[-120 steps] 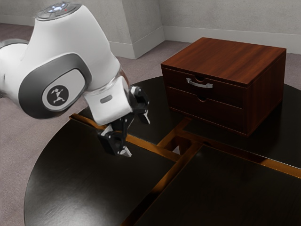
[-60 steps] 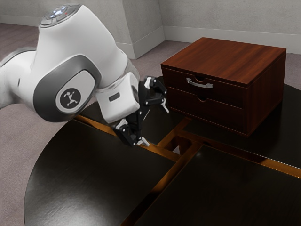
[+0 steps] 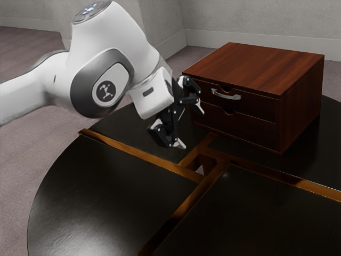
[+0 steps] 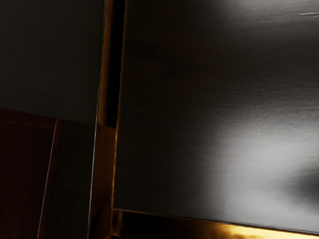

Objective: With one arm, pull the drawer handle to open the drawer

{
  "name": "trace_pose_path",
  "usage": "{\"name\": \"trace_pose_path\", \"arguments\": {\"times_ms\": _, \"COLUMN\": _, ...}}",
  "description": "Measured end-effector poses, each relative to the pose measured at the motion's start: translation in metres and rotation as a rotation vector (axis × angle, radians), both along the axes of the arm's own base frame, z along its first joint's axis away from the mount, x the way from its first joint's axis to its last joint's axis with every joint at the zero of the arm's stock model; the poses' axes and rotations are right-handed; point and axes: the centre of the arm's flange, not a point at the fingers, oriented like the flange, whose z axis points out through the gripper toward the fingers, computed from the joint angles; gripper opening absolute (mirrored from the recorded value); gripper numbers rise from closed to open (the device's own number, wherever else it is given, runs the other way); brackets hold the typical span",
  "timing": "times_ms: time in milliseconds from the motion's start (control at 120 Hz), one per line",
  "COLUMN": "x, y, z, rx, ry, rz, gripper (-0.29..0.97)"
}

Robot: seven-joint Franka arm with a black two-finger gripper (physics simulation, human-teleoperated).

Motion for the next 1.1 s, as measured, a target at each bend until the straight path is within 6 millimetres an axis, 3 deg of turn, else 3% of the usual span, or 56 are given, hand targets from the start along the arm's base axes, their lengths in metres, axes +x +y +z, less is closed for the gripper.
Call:
{"name": "trace_pose_path", "arguments": {"times_ms": 275, "x": 0.037, "y": 0.021, "z": -0.013, "rx": 0.003, "ry": -0.018, "rz": 0.012, "gripper": 0.68}}
{"name": "trace_pose_path", "arguments": {"times_ms": 483, "x": 0.060, "y": 0.020, "z": -0.016, "rx": -0.020, "ry": -0.035, "rz": 0.000, "gripper": 0.68}}
{"name": "trace_pose_path", "arguments": {"times_ms": 692, "x": 0.083, "y": 0.046, "z": -0.033, "rx": -0.033, "ry": -0.020, "rz": 0.040, "gripper": 0.68}}
{"name": "trace_pose_path", "arguments": {"times_ms": 1100, "x": 0.100, "y": 0.049, "z": -0.040, "rx": -0.050, "ry": -0.022, "rz": 0.042, "gripper": 0.68}}
